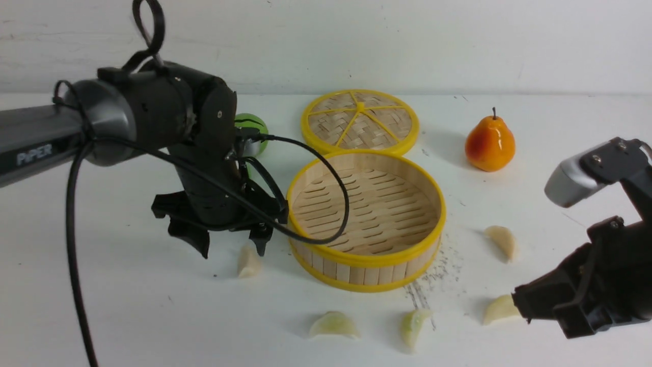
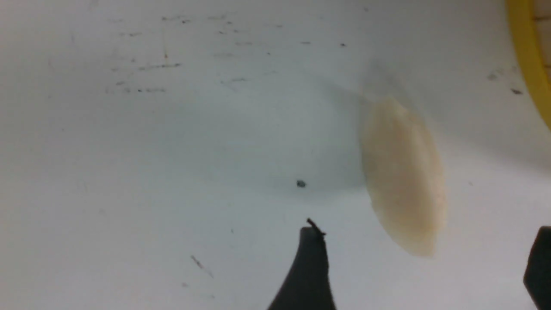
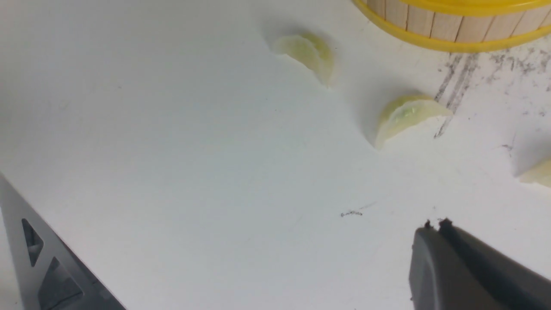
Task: Put the dumplings into the steamer on the white table.
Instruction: 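Reach for and grasp a dumpling on the table with the left gripper, then place the dumpling into the bamboo steamer basket with the left gripper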
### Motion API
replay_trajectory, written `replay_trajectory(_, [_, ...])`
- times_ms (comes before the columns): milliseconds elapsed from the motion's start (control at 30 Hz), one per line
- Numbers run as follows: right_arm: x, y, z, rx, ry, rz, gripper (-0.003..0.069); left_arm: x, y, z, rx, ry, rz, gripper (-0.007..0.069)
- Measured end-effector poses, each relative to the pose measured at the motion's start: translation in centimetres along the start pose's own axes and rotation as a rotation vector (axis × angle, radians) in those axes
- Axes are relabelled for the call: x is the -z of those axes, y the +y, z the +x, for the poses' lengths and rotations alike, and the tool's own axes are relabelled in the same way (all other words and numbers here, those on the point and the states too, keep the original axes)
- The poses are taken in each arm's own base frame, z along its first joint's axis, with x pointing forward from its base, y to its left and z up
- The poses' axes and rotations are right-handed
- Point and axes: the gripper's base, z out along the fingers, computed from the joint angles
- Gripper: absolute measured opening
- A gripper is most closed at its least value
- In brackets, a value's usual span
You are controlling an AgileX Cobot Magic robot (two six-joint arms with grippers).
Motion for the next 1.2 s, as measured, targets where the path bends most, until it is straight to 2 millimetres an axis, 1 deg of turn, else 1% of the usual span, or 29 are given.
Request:
replay_trajectory(133, [0.0, 0.0, 0.0, 0.003, 0.002, 0.003, -0.0003, -2.9, 0.2, -0.7, 0.016, 0.035, -0.011, 0.0558])
replay_trajectory(167, [0.0, 0.0, 0.0, 0.004, 0.002, 0.003, -0.0003, -3.0, 0.2, -0.7, 0.016, 0.035, -0.011, 0.0556])
replay_trajectory(200, [0.0, -0.1, 0.0, 0.009, 0.002, 0.012, -0.0002, -4.0, 0.1, -0.7, 0.018, 0.048, -0.012, 0.0535])
replay_trajectory(300, [0.0, -0.2, -0.1, 0.012, -0.006, 0.02, -0.0002, -5.4, 0.1, -0.6, 0.018, 0.073, -0.016, 0.0489])
replay_trajectory(367, [0.0, -0.2, -0.1, 0.012, -0.012, 0.023, -0.0001, -5.6, 0.0, -0.6, 0.011, 0.077, -0.014, 0.0434])
replay_trajectory(467, [0.0, -0.3, -0.2, 0.014, -0.024, 0.03, 0.0002, -5.6, 0.0, -0.7, -0.015, 0.083, -0.019, 0.0283])
replay_trajectory(533, [0.0, -0.3, -0.2, 0.014, -0.027, 0.032, 0.0003, -5.3, 0.0, -0.9, -0.028, 0.09, -0.027, 0.0276])
replay_trajectory(633, [0.0, -0.3, -0.3, 0.014, -0.028, 0.033, 0.0005, -4.5, -0.1, -1.4, -0.04, 0.093, -0.033, 0.0278])
replay_trajectory(667, [0.0, -0.3, -0.3, 0.017, -0.028, 0.035, 0.0005, -3.0, -0.5, -2.2, -0.051, 0.078, -0.028, 0.0278])
replay_trajectory(700, [0.0, -0.3, -0.3, 0.017, -0.028, 0.035, 0.0005, -2.8, -0.5, -2.3, -0.054, 0.075, -0.027, 0.0278])
replay_trajectory(800, [0.0, -0.3, -0.3, 0.017, -0.027, 0.035, 0.0006, 2.8, -2.6, -4.4, -0.092, -0.037, 0.016, 0.0278])
replay_trajectory(867, [0.0, -0.3, -0.3, 0.017, -0.027, 0.035, 0.0006, 5.7, -4.6, -5.1, -0.134, -0.118, 0.062, 0.0278])
replay_trajectory(900, [0.0, -0.3, -0.2, 0.017, -0.026, 0.033, 0.0007, 7.2, -5.5, -5.4, -0.149, -0.164, 0.089, 0.0278])
replay_trajectory(933, [0.0, -0.3, -0.2, 0.016, -0.026, 0.031, 0.0008, 7.9, -6.2, -5.4, -0.159, -0.187, 0.11, 0.0278])
replay_trajectory(967, [0.0, -0.2, -0.2, 0.012, -0.023, 0.025, 0.0009, 8.9, -7.3, -5.5, -0.176, -0.22, 0.141, 0.0278])
replay_trajectory(1033, [0.0, -0.1, -0.2, 0.002, -0.019, 0.008, 0.001, 9.8, -9.4, -5.5, -0.202, -0.261, 0.193, 0.0278])
replay_trajectory(1067, [0.0, 0.1, -0.1, -0.007, -0.016, -0.007, 0.0012, 9.7, -10.5, -5.7, -0.211, -0.279, 0.223, 0.0278])
replay_trajectory(1100, [0.0, 0.1, -0.1, -0.01, -0.015, -0.012, 0.0012, 9.8, -10.8, -5.8, -0.214, -0.289, 0.232, 0.0278])
replay_trajectory(1133, [0.0, 0.3, -0.1, -0.02, -0.009, -0.03, 0.0013, 8.8, -12.0, -6.1, -0.215, -0.295, 0.256, 0.0278])
replay_trajectory(1167, [0.0, 0.4, -0.1, -0.026, -0.005, -0.042, 0.0013, 7.7, -12.6, -6.3, -0.211, -0.288, 0.265, 0.0278])
replay_trajectory(1200, [0.0, 0.5, 0.0, -0.03, -0.001, -0.051, 0.0014, 6.1, -13.1, -6.7, -0.191, -0.28, 0.271, 0.0278])
